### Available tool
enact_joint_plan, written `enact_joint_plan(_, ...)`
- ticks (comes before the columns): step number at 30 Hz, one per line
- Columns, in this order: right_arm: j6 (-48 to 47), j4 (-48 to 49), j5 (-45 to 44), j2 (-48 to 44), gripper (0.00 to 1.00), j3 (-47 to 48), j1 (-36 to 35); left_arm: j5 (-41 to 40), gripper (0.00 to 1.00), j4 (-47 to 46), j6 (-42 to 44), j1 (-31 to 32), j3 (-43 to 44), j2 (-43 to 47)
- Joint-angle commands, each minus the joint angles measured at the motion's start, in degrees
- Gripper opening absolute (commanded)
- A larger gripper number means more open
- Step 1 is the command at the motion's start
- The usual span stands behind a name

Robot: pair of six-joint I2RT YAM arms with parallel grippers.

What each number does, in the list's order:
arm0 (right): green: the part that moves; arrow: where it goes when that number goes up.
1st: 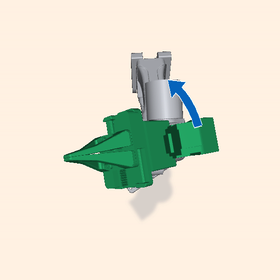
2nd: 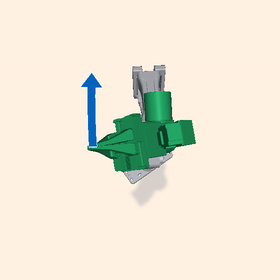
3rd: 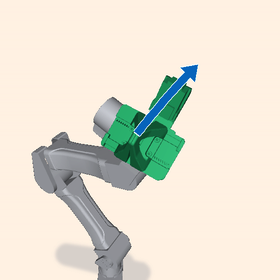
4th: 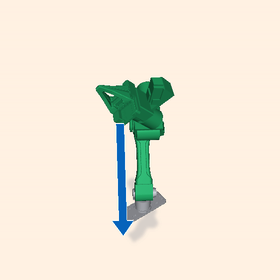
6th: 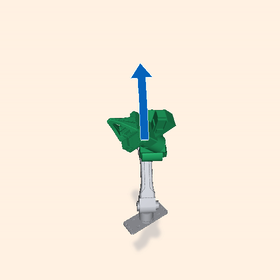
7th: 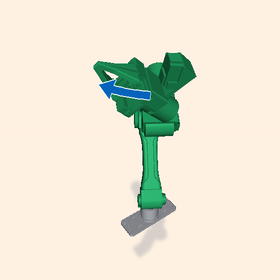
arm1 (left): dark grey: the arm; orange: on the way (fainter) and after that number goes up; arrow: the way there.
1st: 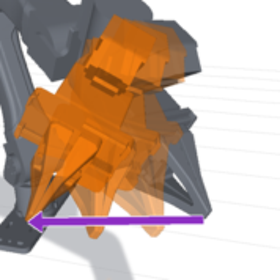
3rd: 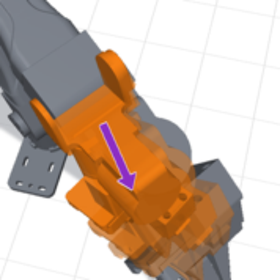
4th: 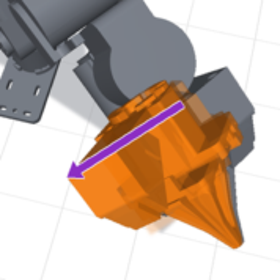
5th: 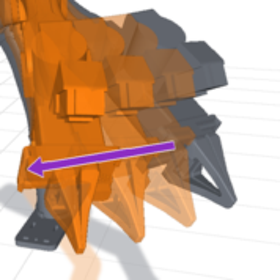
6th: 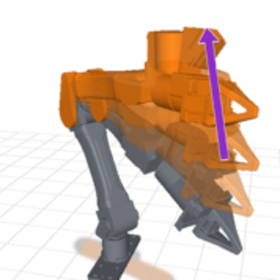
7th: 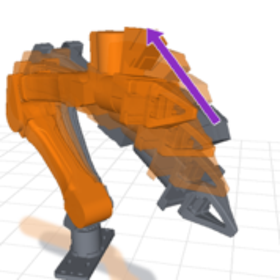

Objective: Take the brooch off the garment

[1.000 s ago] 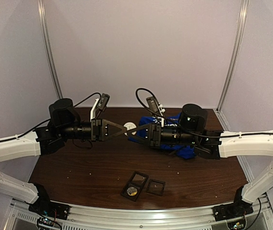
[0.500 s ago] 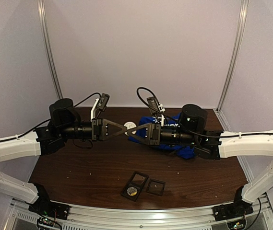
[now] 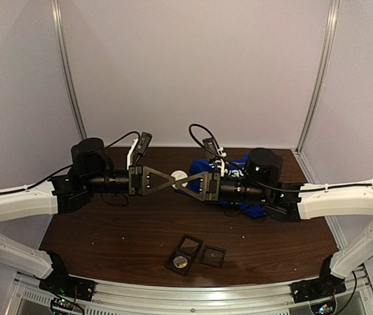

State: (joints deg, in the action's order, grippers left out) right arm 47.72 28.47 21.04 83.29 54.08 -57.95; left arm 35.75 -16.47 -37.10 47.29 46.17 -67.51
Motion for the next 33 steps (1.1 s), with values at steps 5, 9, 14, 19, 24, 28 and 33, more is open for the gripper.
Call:
enact_joint_plan(5, 3.1, -4.3, -11.9, -0.6, 0.02, -3.6, 4.6, 0.5, 0.00, -6.3, -1.5, 0.5, -2.1, 2.9)
enact_joint_plan(9, 3.7, -4.7, -12.1, -0.7, 0.02, -4.0, 4.9, 0.3, 0.00, -8.4, -2.9, 0.5, -2.7, 2.9)
enact_joint_plan(14, 4.5, -4.7, -13.1, -1.3, 0.02, -5.1, 5.1, -1.0, 0.00, -9.5, -3.5, 0.5, -3.6, 3.5)
enact_joint_plan(19, 4.7, -4.8, -14.4, -2.4, 0.02, -6.1, 5.2, -3.5, 0.00, -8.8, -3.8, 0.4, -3.8, 4.3)
enact_joint_plan(24, 4.8, -5.7, -15.0, -2.6, 0.02, -6.3, 5.3, -4.8, 0.00, -8.9, -4.1, 0.5, -4.3, 4.8)
enact_joint_plan(28, 5.4, -6.9, -15.3, -2.4, 0.02, -6.2, 5.4, -4.8, 0.00, -9.4, -4.2, 0.4, -4.5, 5.1)
enact_joint_plan(33, 7.2, -9.9, -16.3, -1.6, 0.00, -5.7, 6.0, -3.3, 0.00, -10.6, -4.1, 0.4, -4.9, 5.4)
